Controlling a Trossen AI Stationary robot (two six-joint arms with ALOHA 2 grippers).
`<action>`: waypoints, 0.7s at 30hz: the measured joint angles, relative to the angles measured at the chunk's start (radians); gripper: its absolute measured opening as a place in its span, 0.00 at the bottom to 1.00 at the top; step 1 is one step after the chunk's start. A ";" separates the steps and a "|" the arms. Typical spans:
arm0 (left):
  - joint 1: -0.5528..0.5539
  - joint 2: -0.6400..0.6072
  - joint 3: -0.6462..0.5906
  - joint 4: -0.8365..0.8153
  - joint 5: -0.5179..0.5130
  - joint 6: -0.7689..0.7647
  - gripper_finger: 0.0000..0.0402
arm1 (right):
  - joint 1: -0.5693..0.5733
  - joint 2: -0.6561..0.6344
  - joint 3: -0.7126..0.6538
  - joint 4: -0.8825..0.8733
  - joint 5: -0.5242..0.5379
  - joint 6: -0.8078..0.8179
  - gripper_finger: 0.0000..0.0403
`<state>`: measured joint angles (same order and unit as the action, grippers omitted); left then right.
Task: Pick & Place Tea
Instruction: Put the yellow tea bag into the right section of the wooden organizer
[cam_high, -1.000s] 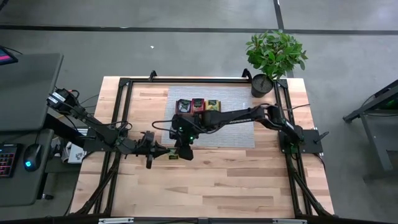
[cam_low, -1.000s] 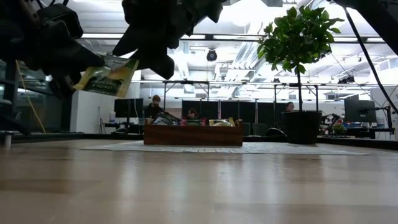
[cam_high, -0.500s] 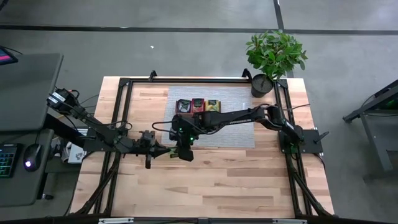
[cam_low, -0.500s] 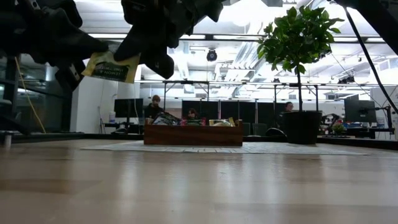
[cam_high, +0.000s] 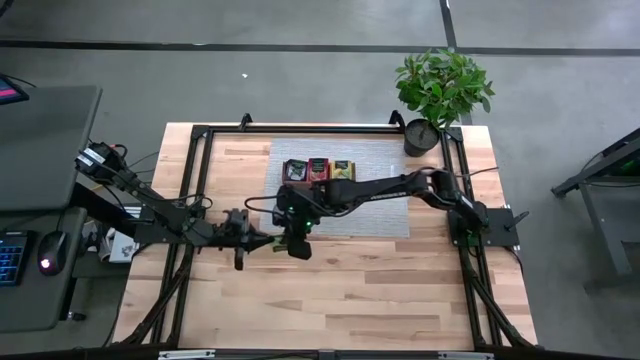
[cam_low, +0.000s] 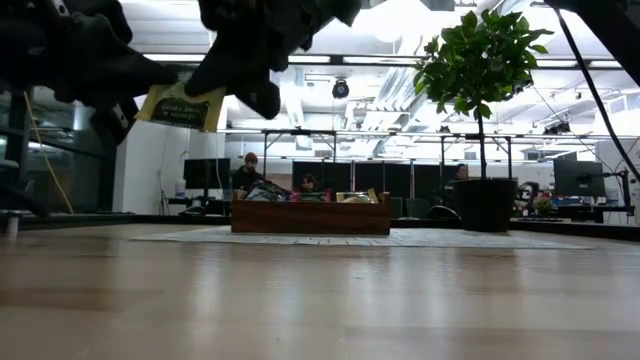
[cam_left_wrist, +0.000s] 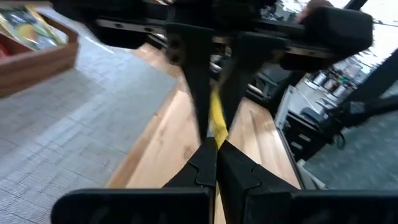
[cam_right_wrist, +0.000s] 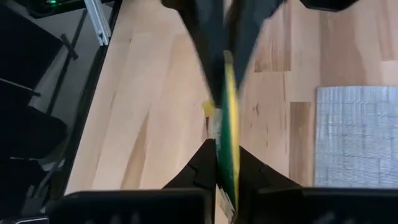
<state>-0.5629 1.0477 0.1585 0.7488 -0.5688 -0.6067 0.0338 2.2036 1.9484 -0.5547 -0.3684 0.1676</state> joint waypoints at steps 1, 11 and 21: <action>0.000 -0.001 0.000 -0.002 -0.013 0.000 0.00 | 0.002 -0.004 0.000 -0.003 0.011 -0.007 0.02; 0.000 0.000 -0.002 -0.010 -0.159 0.039 0.00 | 0.022 -0.089 0.002 -0.152 0.150 -0.031 0.02; 0.000 0.000 -0.001 0.158 -0.253 0.259 0.21 | 0.020 -0.197 0.002 -0.139 0.343 -0.014 0.02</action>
<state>-0.5625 1.0477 0.1574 0.9071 -0.8216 -0.3479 0.0536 2.0068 1.9500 -0.6933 -0.0256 0.1535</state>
